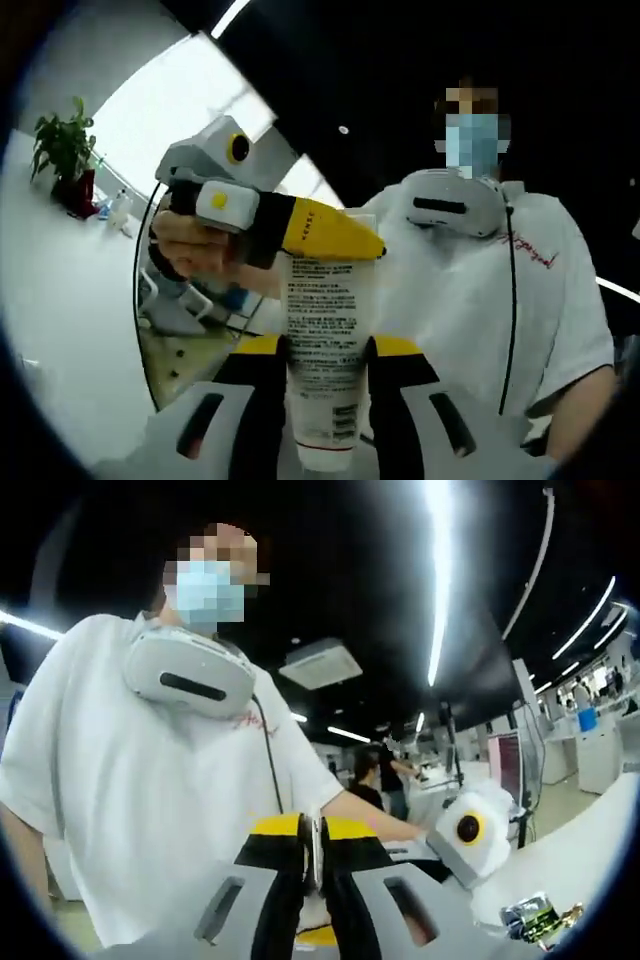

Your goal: Arrange the skincare products in the storage area until every visible bottle or jar stands upright without overlapping.

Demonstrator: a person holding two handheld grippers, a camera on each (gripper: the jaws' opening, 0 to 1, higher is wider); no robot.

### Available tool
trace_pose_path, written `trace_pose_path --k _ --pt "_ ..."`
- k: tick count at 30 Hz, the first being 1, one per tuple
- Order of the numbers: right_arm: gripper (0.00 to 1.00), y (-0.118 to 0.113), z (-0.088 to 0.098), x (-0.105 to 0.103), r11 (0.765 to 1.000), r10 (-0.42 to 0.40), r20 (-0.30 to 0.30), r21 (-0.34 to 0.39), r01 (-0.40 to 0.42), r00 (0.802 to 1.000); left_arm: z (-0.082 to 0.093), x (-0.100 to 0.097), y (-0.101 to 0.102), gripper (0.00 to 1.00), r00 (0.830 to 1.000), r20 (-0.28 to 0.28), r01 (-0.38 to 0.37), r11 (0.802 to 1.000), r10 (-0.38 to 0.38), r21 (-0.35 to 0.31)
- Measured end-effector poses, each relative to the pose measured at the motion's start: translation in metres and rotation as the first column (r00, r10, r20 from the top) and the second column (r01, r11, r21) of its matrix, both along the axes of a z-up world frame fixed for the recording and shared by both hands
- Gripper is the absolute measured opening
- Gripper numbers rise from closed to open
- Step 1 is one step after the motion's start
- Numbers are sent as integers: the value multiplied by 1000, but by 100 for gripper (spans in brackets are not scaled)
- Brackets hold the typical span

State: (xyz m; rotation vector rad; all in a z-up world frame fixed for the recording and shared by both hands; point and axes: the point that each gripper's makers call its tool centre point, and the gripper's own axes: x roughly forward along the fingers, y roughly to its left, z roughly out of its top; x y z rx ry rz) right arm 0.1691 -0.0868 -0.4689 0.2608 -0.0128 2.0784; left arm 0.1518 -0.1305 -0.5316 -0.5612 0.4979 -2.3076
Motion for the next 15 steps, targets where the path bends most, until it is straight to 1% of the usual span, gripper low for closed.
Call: trace_pose_path --k 2,3,4,5,6,8,9,10,11,13,14,15 --pt "4 1 0 -3 1000 -1 16 -19 1 1000 -1 -1 1 27 1000 0 -3 1000 3 9" --pt "4 1 -3 1 999 -26 37 -40 28 999 -3 3 2 27 1000 7 -24 1000 24 10" --pt "4 0 -5 2 997 -42 41 -58 44 998 -3 4 1 28 999 10 -37 999 37 12" --pt "4 0 -7 6 995 -67 49 -75 70 997 -5 10 -1 28 997 11 -83 996 82 25" --pt "4 0 -8 12 990 -100 63 -89 105 993 -6 14 -2 28 994 13 -110 993 109 38" --pt "4 1 -14 20 978 -149 81 -133 158 986 -10 24 -5 29 984 41 -177 982 175 65" --pt "4 1 -17 24 972 -173 91 -147 185 981 -13 30 -7 29 974 66 -224 972 219 77" --pt "4 1 -19 26 967 -181 96 -163 195 979 -16 33 -7 29 967 78 -248 964 241 100" --pt "4 1 -22 28 962 -193 107 -175 209 975 -18 34 -7 28 961 95 -268 958 258 106" --pt "4 -1 -30 34 946 -215 137 -217 241 967 -27 40 -9 26 933 163 -341 931 319 129" --pt "4 -2 -34 34 942 -211 133 -237 238 968 -32 44 -10 26 911 205 -390 910 358 142" --pt "4 -2 -37 37 935 -227 147 -243 258 963 -35 47 -11 25 893 237 -422 896 383 141"
